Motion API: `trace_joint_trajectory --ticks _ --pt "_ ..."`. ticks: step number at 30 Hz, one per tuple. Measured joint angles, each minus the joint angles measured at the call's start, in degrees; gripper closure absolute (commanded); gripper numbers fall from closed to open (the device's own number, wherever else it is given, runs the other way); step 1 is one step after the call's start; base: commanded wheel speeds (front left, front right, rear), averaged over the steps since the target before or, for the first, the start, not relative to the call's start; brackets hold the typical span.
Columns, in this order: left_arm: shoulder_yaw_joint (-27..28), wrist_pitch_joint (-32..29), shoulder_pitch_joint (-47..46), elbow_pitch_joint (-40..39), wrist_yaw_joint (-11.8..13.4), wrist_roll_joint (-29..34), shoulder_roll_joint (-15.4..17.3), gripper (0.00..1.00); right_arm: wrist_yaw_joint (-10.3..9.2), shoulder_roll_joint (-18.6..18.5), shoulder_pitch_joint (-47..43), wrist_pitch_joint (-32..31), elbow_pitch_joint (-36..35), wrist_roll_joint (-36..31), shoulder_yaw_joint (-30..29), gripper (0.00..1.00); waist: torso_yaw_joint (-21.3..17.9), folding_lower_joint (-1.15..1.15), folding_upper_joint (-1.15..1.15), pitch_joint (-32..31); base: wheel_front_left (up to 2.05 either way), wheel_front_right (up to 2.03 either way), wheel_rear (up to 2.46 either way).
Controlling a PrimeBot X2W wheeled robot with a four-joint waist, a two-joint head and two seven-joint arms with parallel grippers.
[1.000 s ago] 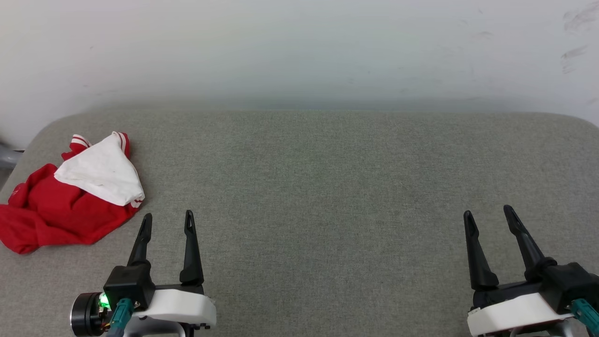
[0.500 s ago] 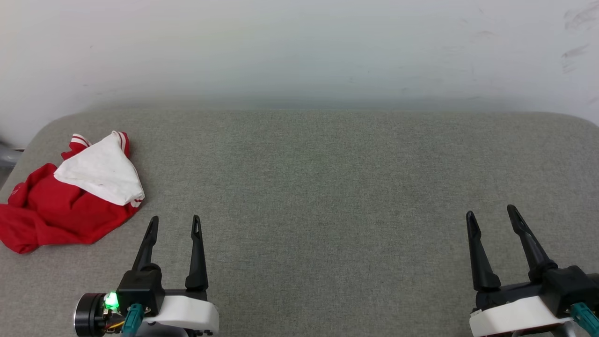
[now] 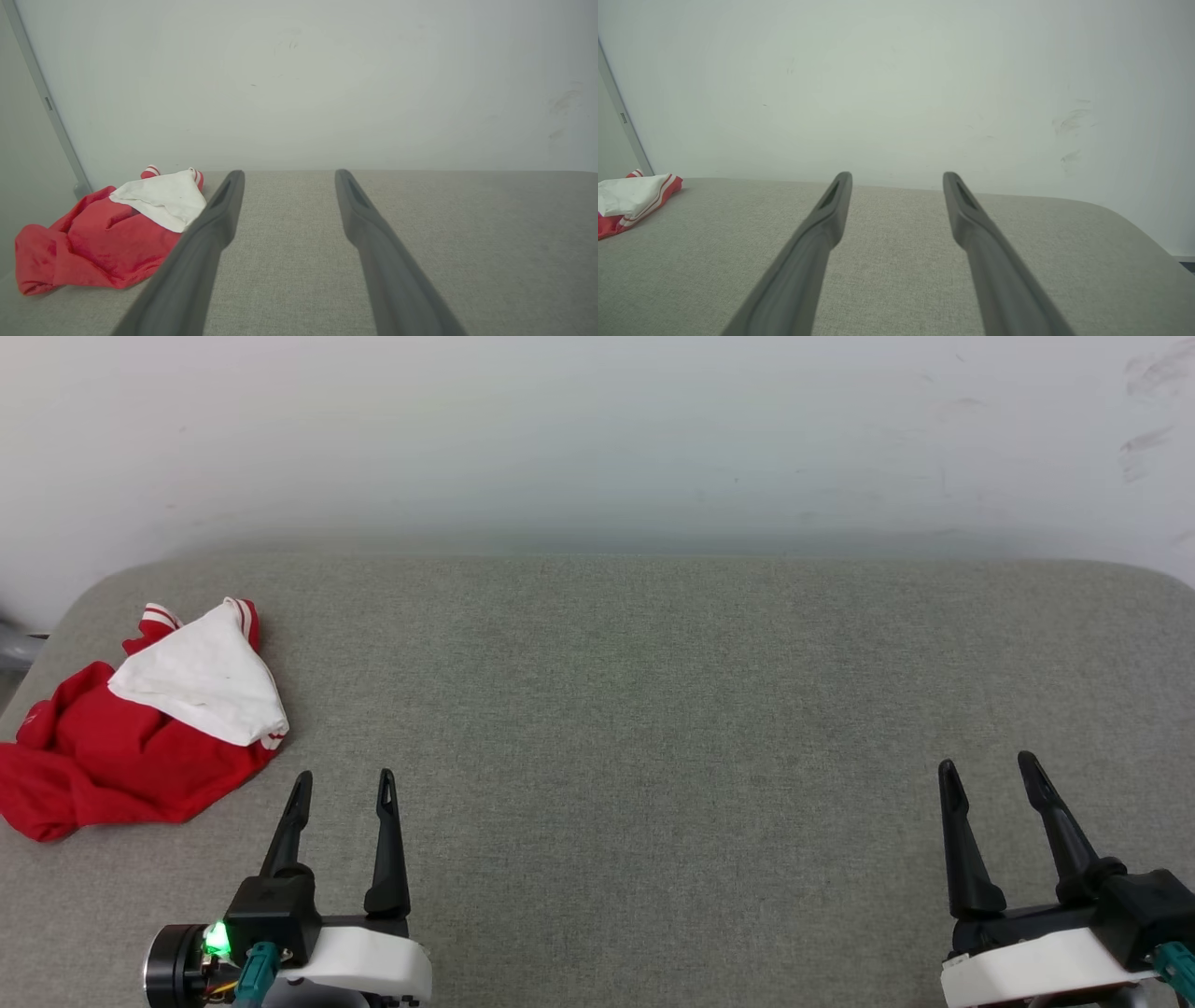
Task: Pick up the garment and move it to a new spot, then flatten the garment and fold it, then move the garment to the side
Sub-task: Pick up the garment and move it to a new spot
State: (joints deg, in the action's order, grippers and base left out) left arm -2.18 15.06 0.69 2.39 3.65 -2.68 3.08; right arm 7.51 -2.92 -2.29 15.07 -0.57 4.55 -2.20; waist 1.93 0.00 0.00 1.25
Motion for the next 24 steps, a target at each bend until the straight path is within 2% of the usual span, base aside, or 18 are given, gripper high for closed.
trace_joint_trajectory --ticks 24 --pt "0.4 0.0 0.01 0.92 -0.46 -0.45 -0.12 0.0 0.0 0.0 -0.04 0.0 1.08 2.53 -0.16 0.0 0.44 0.0 0.0 0.14 0.0 0.0 0.0"
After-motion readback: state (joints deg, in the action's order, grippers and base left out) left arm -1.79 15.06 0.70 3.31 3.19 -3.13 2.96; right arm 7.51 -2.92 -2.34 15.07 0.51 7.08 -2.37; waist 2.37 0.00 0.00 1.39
